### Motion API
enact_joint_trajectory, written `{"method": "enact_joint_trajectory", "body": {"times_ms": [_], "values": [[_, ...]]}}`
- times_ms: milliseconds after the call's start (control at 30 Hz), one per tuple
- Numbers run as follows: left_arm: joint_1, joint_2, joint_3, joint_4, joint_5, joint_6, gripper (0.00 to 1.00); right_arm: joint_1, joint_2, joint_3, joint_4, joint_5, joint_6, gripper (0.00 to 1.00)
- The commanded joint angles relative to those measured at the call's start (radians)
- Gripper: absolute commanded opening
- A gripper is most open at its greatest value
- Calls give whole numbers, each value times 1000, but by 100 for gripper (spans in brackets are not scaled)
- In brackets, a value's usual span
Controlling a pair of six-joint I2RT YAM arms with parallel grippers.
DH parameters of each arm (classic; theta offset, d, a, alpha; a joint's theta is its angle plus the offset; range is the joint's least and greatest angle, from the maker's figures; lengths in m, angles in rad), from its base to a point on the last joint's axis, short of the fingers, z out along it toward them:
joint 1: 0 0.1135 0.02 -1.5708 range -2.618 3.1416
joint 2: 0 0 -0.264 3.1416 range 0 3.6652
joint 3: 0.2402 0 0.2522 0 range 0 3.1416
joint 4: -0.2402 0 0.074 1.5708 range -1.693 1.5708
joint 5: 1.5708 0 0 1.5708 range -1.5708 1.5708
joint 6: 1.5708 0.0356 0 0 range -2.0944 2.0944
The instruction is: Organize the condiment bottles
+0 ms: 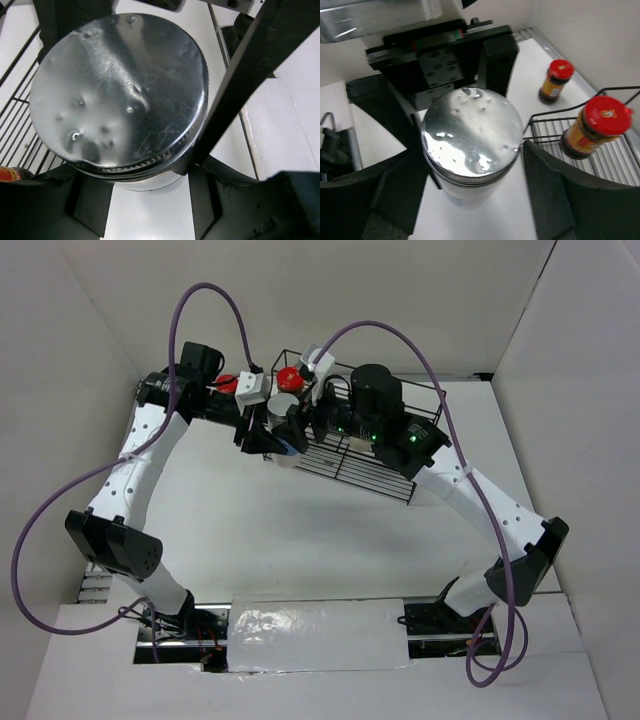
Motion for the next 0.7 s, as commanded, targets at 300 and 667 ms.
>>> {"method": "enact_joint_trajectory", "body": {"times_ms": [300, 667], "values": [[-24, -55, -44, 50, 30, -55, 0, -10, -35, -46, 142, -21, 21, 21], [65, -61, -91, 266, -92, -374, 99, -10, -201, -183, 208, 379, 58, 0]]}}
